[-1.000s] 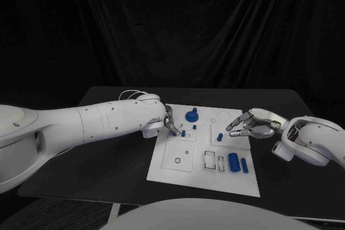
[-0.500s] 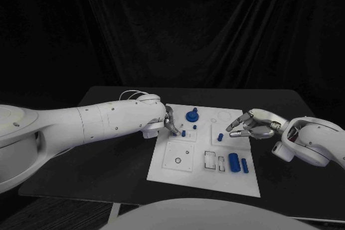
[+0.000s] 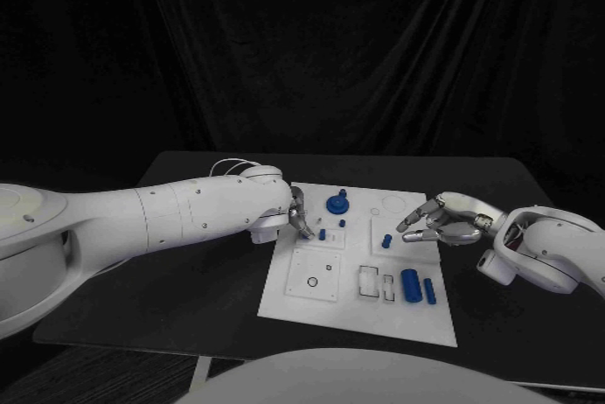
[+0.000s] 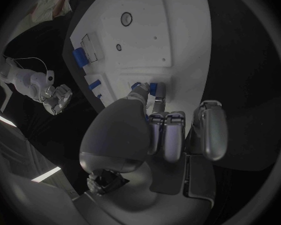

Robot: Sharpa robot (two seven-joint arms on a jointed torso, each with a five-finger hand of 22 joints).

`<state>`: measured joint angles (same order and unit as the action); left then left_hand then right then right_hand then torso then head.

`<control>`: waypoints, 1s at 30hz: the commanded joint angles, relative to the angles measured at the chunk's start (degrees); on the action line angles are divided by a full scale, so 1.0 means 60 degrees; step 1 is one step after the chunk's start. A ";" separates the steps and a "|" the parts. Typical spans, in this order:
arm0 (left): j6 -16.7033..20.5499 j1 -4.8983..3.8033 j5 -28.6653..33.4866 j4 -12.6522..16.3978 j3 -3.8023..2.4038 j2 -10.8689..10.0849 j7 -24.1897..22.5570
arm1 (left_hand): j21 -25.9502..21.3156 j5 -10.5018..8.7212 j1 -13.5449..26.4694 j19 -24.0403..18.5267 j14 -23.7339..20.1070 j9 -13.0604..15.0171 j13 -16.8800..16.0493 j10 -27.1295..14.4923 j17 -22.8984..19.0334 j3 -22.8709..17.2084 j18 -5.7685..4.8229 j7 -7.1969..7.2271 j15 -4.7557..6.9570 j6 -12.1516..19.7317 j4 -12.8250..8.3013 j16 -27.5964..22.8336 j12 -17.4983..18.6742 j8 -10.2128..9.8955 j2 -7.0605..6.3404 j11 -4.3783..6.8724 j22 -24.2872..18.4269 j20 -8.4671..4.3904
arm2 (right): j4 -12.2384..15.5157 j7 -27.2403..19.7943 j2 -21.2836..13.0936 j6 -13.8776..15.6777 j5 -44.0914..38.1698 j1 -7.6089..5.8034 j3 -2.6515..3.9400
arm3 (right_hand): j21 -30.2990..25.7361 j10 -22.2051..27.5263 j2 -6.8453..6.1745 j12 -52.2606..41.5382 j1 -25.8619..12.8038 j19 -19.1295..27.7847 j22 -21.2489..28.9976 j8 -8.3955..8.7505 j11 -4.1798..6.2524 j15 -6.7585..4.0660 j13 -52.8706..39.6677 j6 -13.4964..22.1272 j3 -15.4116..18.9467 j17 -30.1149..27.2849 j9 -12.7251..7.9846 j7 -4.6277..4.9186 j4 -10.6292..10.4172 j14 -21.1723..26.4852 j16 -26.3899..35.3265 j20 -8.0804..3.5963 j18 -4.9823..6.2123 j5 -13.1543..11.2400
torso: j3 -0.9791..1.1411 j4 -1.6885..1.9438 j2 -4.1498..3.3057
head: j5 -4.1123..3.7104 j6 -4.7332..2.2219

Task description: Assemble the parts on the task board

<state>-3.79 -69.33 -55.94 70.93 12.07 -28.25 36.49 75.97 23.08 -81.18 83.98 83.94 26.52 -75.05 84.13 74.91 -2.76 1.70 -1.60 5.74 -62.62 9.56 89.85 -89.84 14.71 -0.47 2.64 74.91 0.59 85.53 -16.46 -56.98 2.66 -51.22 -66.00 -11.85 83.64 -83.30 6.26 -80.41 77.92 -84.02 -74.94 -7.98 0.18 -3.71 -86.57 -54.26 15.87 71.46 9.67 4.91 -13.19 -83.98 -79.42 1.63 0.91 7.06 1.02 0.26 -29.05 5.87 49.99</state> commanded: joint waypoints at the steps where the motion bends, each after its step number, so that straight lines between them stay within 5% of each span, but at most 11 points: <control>1: -0.0120 0.0053 0.0092 0.0030 0.0011 0.0014 -0.0041 | -0.0032 0.0282 -0.0171 0.0537 0.1010 0.0310 -0.2470 0.0962 0.2515 -0.0460 0.0149 0.0007 0.0051 0.0109 -0.0312 0.0025 0.0004 0.0094 -0.0034 0.0047 0.1913 -0.0049 | 0.0021 0.0032 -0.0022 -0.0062 0.0011 0.0027 0.0005 | -0.0048 -0.0410 0.0300 0.0035 0.0276 -0.0496 -0.2132 0.0027 0.0021 -0.0067 0.1680 -0.0024 0.0012 -0.0007 -0.0013 0.0044 0.0058 -0.0451 0.0032 0.0093 0.0133 0.0017 | 0.0001 -0.0002 -0.0002 | -0.0004 0.0002; 23: 0.0373 0.0047 0.0093 0.0157 0.0007 -0.0083 -0.0321 | -0.0004 0.1254 0.0587 0.0570 0.1010 0.1466 -0.2491 0.0978 0.2515 -0.3056 0.0135 -0.0174 -0.0044 0.0441 -0.1165 0.0025 -0.0026 0.0623 -0.0685 -0.0071 0.1959 0.0025 | 0.0021 0.0059 -0.0069 -0.0081 0.0011 0.0029 0.0005 | -0.0059 -0.0407 0.0302 0.0041 0.0278 -0.0492 -0.2128 0.0027 0.0017 -0.0064 0.1688 -0.0024 0.0015 -0.0013 -0.0014 0.0045 0.0062 -0.0450 0.0035 0.0095 0.0136 0.0018 | 0.0000 -0.0002 -0.0002 | -0.0027 0.0002; 30: 0.0118 -0.0106 0.0094 0.0388 0.0003 -0.0256 -0.0367 | -0.0014 0.2043 0.1023 0.0550 0.1010 0.2096 -0.2491 0.0978 0.2515 -0.3741 0.0137 -0.0206 -0.0061 0.0833 -0.1363 0.0025 -0.0026 0.1138 -0.0842 -0.0101 0.1959 0.0042 | 0.0013 0.0080 -0.0071 -0.0096 0.0011 0.0029 0.0005 | -0.0063 -0.0409 0.0306 0.0034 0.0276 -0.0490 -0.2127 0.0027 0.0014 -0.0062 0.1680 -0.0025 0.0019 -0.0012 -0.0015 0.0046 0.0062 -0.0450 0.0034 0.0097 0.0137 0.0017 | 0.0001 0.0000 0.0002 | -0.0040 0.0002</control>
<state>-2.62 -69.58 -55.88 72.98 12.19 -29.76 35.70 75.83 34.81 -75.50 83.98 83.94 38.01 -75.04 83.92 74.91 -17.12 1.70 -2.97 5.74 -57.97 9.10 89.85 -89.84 21.28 -5.41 2.44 74.91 0.59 85.57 -16.43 -57.32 2.59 -51.22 -65.97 -11.85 83.64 -83.45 6.26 -80.34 77.93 -83.82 -74.92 -7.98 0.03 -3.57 -86.57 -54.26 15.87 71.47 9.68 4.91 -13.19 -83.95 -79.43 1.84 0.91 7.06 1.02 0.24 -29.05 5.63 49.99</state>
